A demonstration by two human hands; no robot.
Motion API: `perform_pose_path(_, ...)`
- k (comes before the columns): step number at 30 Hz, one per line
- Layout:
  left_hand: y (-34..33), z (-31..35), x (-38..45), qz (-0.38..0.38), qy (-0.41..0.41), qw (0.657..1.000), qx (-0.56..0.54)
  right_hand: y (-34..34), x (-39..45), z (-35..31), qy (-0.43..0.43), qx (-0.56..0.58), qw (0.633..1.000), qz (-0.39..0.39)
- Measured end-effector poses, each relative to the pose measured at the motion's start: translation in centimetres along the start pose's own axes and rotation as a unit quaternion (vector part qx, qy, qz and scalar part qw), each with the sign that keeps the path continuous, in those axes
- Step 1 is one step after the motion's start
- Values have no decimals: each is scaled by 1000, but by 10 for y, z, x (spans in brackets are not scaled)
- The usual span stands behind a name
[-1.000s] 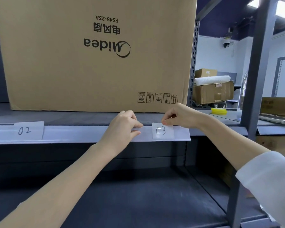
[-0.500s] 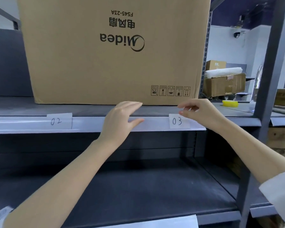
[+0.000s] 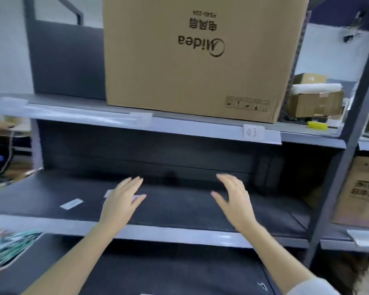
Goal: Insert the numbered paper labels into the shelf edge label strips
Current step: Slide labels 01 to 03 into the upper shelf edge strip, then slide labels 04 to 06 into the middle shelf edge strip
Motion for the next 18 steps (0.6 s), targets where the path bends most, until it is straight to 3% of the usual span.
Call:
perform_pose_path(3, 20, -25, -58, -15, 49, 998, 26, -19, -45, -11, -24, 19, 998, -59)
perform_pose_path(8, 62, -41, -116, -46, 63, 994, 80, -30, -84, -51, -47, 59, 991, -110)
perform_pose_path(18, 105, -111, -104, -27, 88, 993, 72, -83, -68, -117, -37, 52, 988, -142)
Point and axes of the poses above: each hand's wrist, its own x-axis towards the middle knuckle, its own y-axis out of the back of the hand, z = x × y, the point moved 1 cm from there along x, towards the middle knuckle, and after that the axes turned 2 degrees about z, right-handed, at the moved point
